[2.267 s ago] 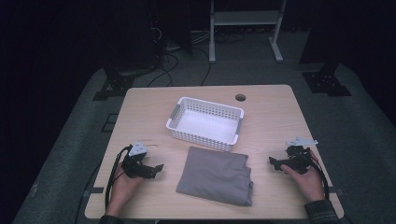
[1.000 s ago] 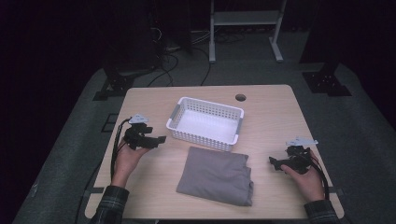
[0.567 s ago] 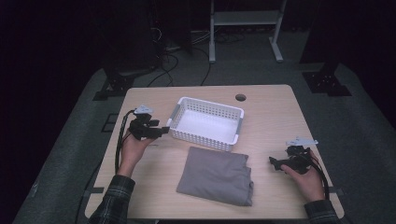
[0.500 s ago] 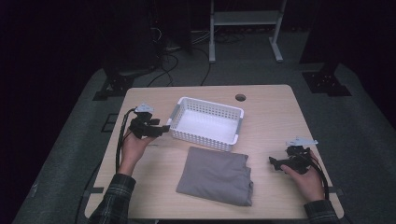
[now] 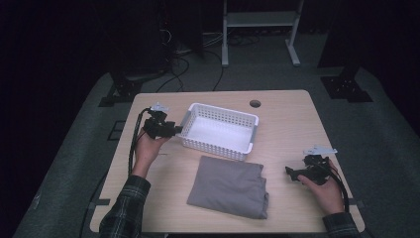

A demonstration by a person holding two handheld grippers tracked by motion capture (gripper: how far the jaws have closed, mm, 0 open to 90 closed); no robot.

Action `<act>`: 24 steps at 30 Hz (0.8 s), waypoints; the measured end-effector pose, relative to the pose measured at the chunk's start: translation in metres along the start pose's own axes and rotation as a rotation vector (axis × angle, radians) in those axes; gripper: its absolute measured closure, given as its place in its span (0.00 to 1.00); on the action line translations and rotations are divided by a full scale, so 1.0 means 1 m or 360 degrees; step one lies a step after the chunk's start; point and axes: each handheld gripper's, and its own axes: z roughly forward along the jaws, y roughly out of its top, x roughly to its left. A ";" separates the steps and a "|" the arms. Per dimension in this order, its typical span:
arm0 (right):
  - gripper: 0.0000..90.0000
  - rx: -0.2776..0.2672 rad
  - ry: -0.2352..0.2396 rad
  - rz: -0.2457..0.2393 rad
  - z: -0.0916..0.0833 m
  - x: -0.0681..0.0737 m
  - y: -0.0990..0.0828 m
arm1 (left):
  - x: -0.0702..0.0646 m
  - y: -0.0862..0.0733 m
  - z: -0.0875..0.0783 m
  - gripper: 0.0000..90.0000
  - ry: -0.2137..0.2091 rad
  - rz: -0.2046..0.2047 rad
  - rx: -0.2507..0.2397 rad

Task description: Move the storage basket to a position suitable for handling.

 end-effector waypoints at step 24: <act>0.00 0.0000 0.0000 0.0000 0.000 0.000 0.000 | -0.008 0.000 0.022 0.79 0.0021 -0.0054 0.0076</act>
